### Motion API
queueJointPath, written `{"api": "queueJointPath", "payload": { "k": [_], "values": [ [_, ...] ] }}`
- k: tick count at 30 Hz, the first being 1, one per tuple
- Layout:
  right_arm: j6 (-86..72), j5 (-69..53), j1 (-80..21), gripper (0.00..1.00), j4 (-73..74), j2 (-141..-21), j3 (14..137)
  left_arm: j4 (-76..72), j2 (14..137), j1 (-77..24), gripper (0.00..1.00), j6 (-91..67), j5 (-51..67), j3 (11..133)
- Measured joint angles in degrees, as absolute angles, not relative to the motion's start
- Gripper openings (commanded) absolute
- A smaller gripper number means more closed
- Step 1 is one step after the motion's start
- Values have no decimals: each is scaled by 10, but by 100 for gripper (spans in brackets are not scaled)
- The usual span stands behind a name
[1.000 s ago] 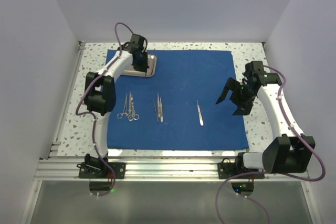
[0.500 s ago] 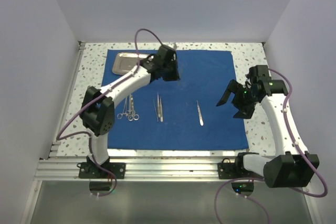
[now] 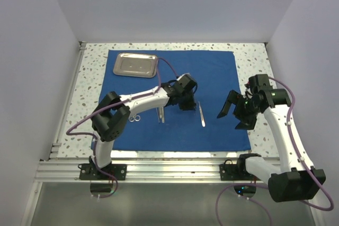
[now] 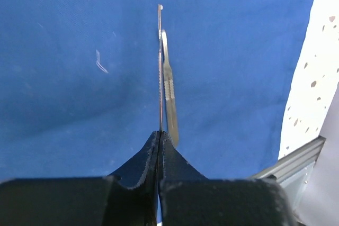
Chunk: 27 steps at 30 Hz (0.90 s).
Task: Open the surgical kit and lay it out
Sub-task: Place the medical item in the surgical kit, then pick up the medical item from the container.
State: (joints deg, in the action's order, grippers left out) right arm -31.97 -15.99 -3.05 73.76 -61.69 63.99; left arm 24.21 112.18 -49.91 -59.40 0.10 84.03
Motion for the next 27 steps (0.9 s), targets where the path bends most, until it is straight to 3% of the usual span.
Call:
{"api": "queueJointPath", "payload": {
  "k": [3,4,6,7,10,17,22,27],
  "values": [
    [-319,-160,-41,98,740,-617,639,245,1127,-511,1,-618,13,840],
    [-319,-160,-43,98,739,-617,638,245,1127,-513,15,-623,17,840],
    [-319,-160,-46,98,739,-617,634,245,1127,-517,27,-629,32,840],
    [-319,-160,-47,99,738,-617,632,249,1127,-518,38,-633,38,841],
    [-320,-160,-48,98,736,-618,628,265,1127,-515,50,-634,55,856],
    [-323,-159,-48,98,722,-634,627,295,1125,-449,47,-582,72,915],
    [-329,-158,-44,98,715,-650,634,341,1129,-317,44,-472,51,964],
    [-336,-149,-38,98,701,-683,663,380,1187,-206,42,-337,-10,1093]
  ]
}}
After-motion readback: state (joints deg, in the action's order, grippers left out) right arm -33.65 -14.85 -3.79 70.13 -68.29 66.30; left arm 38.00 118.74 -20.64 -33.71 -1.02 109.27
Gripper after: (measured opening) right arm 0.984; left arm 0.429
